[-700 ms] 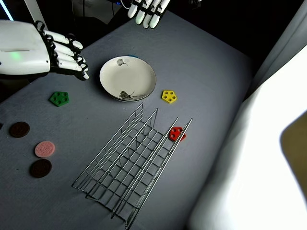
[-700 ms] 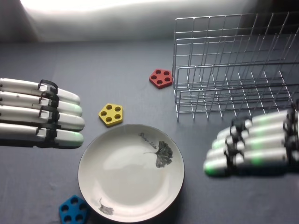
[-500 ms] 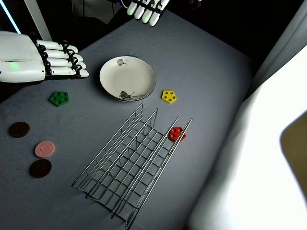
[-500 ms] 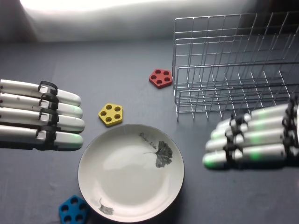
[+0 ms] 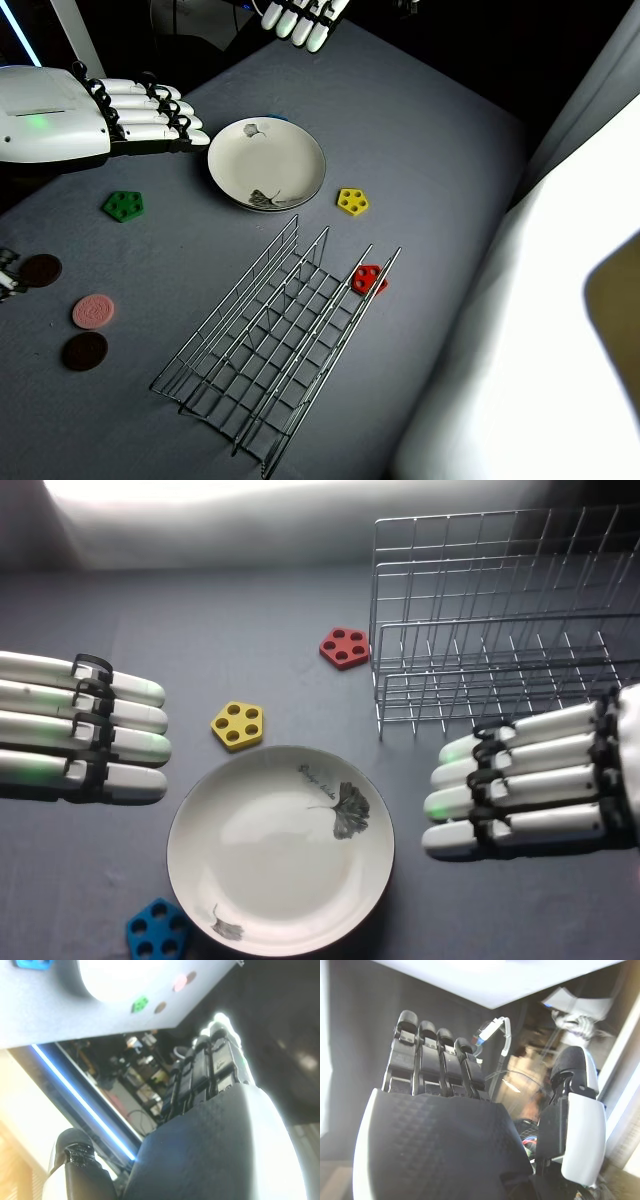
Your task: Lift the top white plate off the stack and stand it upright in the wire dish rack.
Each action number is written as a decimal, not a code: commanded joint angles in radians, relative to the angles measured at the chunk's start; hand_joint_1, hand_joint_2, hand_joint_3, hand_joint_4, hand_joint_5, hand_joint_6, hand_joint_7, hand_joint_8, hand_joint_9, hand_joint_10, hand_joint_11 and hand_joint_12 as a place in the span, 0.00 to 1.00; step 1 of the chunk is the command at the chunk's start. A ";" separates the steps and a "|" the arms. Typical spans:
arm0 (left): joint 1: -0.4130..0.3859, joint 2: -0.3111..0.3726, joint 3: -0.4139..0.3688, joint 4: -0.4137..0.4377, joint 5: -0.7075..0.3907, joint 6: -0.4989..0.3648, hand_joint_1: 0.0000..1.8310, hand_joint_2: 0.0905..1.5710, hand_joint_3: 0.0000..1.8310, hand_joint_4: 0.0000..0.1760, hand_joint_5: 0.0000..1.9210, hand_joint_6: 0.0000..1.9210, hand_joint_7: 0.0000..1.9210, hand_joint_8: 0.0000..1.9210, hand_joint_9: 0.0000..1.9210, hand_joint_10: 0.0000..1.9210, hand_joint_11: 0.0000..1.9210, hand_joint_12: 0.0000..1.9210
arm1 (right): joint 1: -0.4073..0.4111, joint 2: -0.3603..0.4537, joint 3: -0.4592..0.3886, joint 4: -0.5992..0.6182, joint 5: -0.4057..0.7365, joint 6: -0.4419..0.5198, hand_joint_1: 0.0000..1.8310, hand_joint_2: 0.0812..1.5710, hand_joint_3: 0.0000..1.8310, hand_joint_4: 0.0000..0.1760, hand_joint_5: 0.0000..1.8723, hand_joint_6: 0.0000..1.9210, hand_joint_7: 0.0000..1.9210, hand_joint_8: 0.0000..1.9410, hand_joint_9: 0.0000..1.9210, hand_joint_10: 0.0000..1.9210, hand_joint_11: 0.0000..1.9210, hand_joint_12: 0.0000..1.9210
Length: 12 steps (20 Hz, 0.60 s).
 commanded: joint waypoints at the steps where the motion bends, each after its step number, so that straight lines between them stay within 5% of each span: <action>1: -0.016 0.006 -0.002 -0.069 -0.082 0.011 0.10 0.55 0.00 0.00 0.00 0.00 0.01 0.00 0.01 0.00 0.01 0.02 | 0.005 -0.013 0.009 0.066 0.073 0.012 0.23 0.61 0.00 0.00 0.02 0.00 0.03 0.00 0.04 0.00 0.06 0.03; 3: -0.015 0.003 -0.005 -0.082 -0.052 0.014 0.09 0.54 0.00 0.00 0.01 0.00 0.01 0.00 0.01 0.00 0.02 0.02 | 0.008 -0.035 0.020 0.066 0.047 0.080 0.24 0.60 0.00 0.00 0.02 0.00 0.03 0.00 0.04 0.00 0.06 0.03; 12: -0.010 0.007 0.051 -0.116 -0.107 -0.019 0.10 0.55 0.00 0.00 0.00 0.00 0.01 0.00 0.01 0.00 0.02 0.02 | 0.009 -0.042 0.029 0.104 0.008 0.054 0.23 0.61 0.00 0.00 0.01 0.00 0.01 0.00 0.02 0.00 0.05 0.02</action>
